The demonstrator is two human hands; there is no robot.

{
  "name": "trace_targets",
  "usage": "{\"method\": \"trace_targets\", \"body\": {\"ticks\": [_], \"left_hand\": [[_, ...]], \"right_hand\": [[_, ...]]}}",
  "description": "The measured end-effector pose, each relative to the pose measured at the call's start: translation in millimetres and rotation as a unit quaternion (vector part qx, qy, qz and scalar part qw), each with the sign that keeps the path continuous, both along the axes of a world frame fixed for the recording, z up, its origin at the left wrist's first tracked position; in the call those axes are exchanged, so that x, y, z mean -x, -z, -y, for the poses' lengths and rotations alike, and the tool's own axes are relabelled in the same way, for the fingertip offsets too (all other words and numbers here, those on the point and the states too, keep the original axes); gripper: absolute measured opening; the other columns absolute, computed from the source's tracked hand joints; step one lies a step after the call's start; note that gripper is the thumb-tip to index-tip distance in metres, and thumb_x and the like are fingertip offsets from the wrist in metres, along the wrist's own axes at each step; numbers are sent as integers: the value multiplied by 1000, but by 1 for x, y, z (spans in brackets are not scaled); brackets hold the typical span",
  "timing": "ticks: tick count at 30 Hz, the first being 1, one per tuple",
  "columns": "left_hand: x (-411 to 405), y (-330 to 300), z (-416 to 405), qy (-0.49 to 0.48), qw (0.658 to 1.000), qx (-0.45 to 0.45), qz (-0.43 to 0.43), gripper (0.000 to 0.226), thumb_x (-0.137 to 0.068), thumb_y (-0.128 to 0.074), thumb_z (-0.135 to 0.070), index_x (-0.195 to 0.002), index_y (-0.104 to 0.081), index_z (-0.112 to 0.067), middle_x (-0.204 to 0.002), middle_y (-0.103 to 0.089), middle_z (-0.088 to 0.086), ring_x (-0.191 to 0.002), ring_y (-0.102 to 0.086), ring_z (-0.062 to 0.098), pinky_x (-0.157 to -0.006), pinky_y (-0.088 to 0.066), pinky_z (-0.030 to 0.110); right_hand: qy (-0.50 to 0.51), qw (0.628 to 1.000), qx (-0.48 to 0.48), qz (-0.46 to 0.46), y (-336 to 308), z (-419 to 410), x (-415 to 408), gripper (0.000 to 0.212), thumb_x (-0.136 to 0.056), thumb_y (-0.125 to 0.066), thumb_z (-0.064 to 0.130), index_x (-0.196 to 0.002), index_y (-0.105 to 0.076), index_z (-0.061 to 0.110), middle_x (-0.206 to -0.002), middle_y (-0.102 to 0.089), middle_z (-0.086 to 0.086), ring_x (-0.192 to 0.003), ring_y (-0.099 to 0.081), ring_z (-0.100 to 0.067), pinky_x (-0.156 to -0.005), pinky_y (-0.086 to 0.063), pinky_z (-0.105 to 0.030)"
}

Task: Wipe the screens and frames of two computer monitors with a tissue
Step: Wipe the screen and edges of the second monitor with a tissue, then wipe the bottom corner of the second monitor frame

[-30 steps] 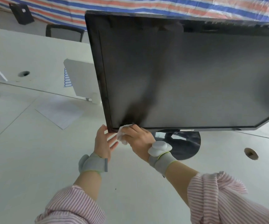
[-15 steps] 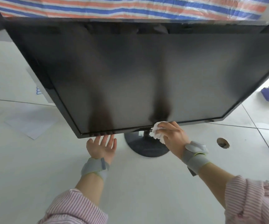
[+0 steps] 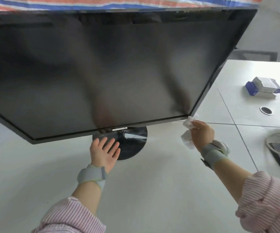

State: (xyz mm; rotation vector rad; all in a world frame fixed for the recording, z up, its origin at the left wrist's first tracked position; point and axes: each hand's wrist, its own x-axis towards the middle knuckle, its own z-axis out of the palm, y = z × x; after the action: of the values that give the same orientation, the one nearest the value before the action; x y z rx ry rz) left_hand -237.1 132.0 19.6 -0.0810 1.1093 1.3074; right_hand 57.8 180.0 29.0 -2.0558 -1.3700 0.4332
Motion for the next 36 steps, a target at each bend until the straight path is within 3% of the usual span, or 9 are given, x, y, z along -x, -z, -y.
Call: {"method": "trace_targets", "body": {"ticks": [7,13,17,21,26,28,31,34,36], "left_hand": [[-33,-5,43,167,961,24,-221,44,-96,-40,-42,-129,-48,-15,-120,-52,6,-108,-51,24,-89,-37,35],[-39,-21,115,272,874,-57,-399,29,-94,-50,-31,-117,-54,-15,-109,-55,3,-99,-52,20,-71,-41,26],[-28,-21,193,339,828,-91,-437,33,-90,-56,-29,-120,-55,-16,-111,-57,2,-109,-54,21,-94,-42,35],[-24,-15,269,368,808,-97,-449,29,-87,-60,-25,-115,-57,-19,-106,-60,1,-102,-56,19,-87,-42,30],[-15,9,372,396,803,-64,-442,10,-87,-58,-23,-95,-63,-19,-98,-68,4,-87,-63,20,-83,-49,33],[-11,27,411,394,798,-50,-453,6,-86,-59,-22,-83,-62,-26,-92,-68,0,-87,-64,21,-83,-49,33],[-6,59,457,417,782,-22,-463,9,-87,-57,-20,-82,-61,-26,-87,-65,-4,-91,-62,20,-83,-49,31],[-3,96,485,463,752,12,-469,8,-89,-54,-21,-93,-61,-23,-91,-63,-4,-95,-60,21,-84,-49,32],[-1,120,489,494,721,24,-485,18,-89,-52,-22,-104,-61,-19,-102,-64,0,-99,-60,23,-84,-47,30]], "right_hand": [[-67,994,68,-58,0,64,4,26,-87,-52,4,-107,-68,7,-112,-65,-18,-106,-57,-36,-89,-42,-35],[-61,989,71,-111,-15,155,35,29,-88,-47,9,-110,-66,11,-109,-66,-15,-103,-57,-33,-84,-43,-33],[-35,982,72,-170,-18,246,68,29,-88,-45,10,-104,-68,17,-92,-67,-9,-91,-58,-28,-78,-45,-30],[-16,960,127,-251,-5,323,92,28,-80,-44,14,-88,-67,27,-79,-61,1,-78,-55,-23,-73,-44,-29],[-62,954,181,-231,15,424,112,23,-84,-48,7,-93,-67,14,-79,-62,-1,-76,-55,-16,-73,-45,-28],[-83,942,214,-245,29,459,113,20,-83,-48,0,-78,-63,12,-68,-56,1,-69,-50,-14,-63,-41,-25],[-107,920,279,-255,57,499,112,37,-81,-48,-5,-56,-51,22,-56,-46,5,-58,-43,-10,-53,-35,-21],[-117,909,312,-250,90,524,117,37,-85,-47,-4,-60,-51,23,-59,-47,5,-57,-44,-7,-46,-36,-11],[-113,915,311,-232,116,530,121,24,-86,-46,-2,-80,-62,15,-71,-56,1,-67,-52,-12,-56,-42,-10]]}}
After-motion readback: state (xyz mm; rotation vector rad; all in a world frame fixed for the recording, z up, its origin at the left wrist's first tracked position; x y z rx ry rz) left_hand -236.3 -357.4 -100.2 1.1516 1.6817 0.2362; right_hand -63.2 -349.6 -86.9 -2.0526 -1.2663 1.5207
